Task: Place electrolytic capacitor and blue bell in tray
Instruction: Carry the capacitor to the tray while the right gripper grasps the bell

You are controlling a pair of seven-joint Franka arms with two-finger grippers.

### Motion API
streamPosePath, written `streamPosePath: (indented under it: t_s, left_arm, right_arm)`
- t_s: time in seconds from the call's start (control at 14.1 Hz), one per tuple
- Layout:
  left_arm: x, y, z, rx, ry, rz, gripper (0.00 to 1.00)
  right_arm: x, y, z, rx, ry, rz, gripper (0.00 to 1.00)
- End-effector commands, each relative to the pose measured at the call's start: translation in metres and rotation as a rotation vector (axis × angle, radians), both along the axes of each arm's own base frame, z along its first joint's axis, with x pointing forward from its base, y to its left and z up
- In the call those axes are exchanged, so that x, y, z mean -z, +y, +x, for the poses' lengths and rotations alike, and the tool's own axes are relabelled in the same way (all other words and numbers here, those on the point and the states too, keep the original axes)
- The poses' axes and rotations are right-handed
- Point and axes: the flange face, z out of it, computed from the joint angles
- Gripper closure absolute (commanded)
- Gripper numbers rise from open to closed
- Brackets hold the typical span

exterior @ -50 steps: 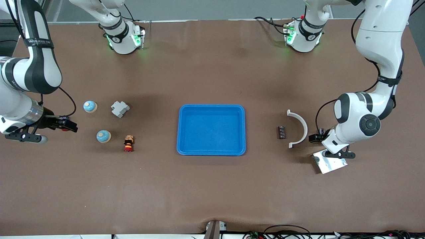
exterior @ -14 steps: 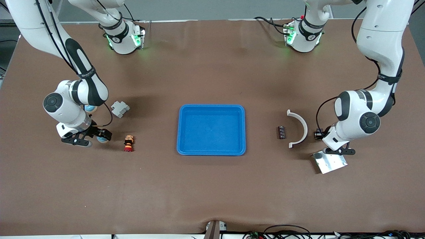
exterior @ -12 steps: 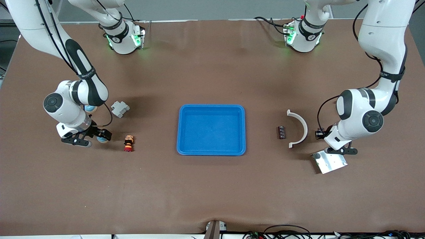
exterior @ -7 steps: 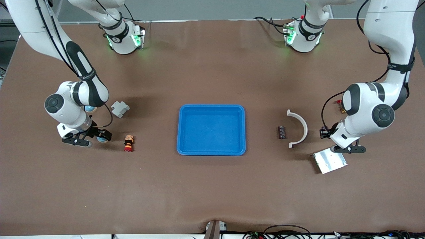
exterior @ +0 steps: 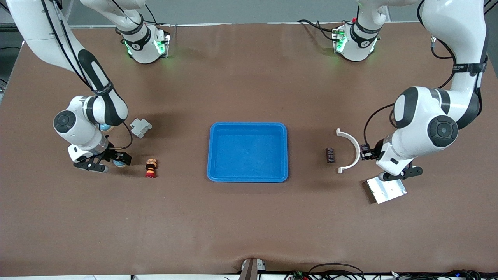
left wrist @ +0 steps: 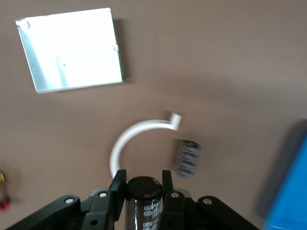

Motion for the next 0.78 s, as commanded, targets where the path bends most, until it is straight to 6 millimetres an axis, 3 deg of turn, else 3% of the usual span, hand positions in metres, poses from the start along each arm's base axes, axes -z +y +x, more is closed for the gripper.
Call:
streamPosePath:
  t_s: [0.0,0.21,0.42,0.71]
  left_arm:
    - [-0.028,-0.051,-0.002,-0.126,0.019,-0.031,0.91]
    - [-0.021,-0.127,-0.012,-0.256,0.039,-0.032,0.91]
    - [0.006,-0.199,-0.02,-0.36,0.038,-0.048,0.91]
    - [0.052,-0.26,-0.031,-0.434,-0.018,-0.102,0.9]
  right_arm:
    - [0.0,0.001,-0.001,0.018,-0.008,0.009,0.41]
    - [0.001,0.002,-0.001,0.018,-0.007,0.01,0.99]
    - [-0.001,0.002,-0.001,0.017,-0.008,0.01,1.0]
    - [-0.011,0.002,-0.001,0.015,0.001,0.01,1.0]
